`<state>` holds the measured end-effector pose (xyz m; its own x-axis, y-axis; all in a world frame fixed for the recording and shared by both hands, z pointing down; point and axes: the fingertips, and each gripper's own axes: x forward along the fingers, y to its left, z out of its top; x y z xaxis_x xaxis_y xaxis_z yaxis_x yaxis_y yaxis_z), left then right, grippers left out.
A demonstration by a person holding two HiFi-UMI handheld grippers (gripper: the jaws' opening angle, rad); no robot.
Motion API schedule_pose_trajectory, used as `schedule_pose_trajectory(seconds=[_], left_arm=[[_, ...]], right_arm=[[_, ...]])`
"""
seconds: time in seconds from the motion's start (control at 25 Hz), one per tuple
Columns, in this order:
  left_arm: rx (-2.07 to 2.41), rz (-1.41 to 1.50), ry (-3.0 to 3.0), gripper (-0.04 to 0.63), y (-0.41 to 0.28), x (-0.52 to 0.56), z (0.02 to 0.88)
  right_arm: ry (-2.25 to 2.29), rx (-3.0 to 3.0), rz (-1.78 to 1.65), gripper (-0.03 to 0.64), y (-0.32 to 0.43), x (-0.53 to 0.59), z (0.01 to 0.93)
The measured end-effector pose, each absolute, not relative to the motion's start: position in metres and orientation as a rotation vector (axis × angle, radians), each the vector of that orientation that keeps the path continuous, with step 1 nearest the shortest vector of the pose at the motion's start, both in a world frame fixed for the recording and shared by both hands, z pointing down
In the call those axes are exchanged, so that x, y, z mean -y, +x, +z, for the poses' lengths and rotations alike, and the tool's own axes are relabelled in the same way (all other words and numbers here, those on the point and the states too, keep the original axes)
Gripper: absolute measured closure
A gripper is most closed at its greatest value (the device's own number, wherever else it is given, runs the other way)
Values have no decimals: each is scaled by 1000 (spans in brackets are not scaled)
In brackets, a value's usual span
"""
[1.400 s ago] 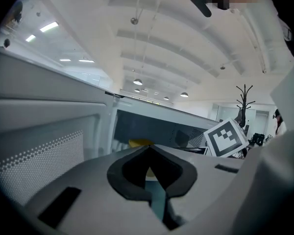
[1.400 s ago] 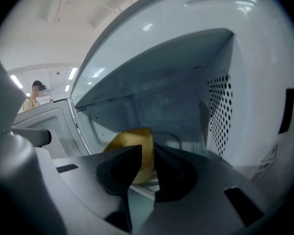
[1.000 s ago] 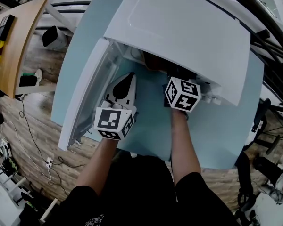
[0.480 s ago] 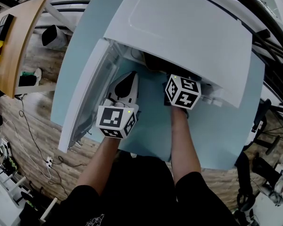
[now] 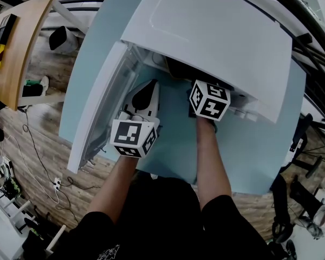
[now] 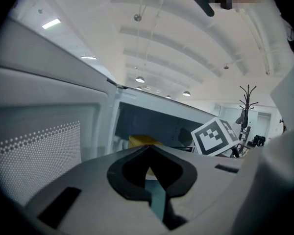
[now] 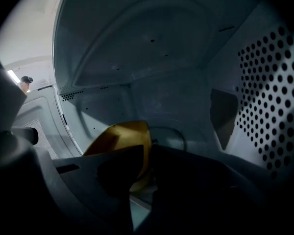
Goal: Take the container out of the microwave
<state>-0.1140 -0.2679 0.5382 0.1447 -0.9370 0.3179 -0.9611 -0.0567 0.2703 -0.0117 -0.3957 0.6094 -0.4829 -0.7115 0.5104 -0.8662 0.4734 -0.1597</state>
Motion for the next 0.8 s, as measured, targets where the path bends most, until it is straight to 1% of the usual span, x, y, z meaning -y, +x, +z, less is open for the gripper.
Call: schedule_pose_trajectory(seconds=[0.12, 0.8], left_arm=[[1816, 77, 2017, 589, -115, 267, 537], [1818, 82, 2031, 589, -116, 262, 528]], right_arm=[[1325, 2339, 558, 584, -11, 396, 610], [1307, 2408, 585, 595, -12, 384, 593]])
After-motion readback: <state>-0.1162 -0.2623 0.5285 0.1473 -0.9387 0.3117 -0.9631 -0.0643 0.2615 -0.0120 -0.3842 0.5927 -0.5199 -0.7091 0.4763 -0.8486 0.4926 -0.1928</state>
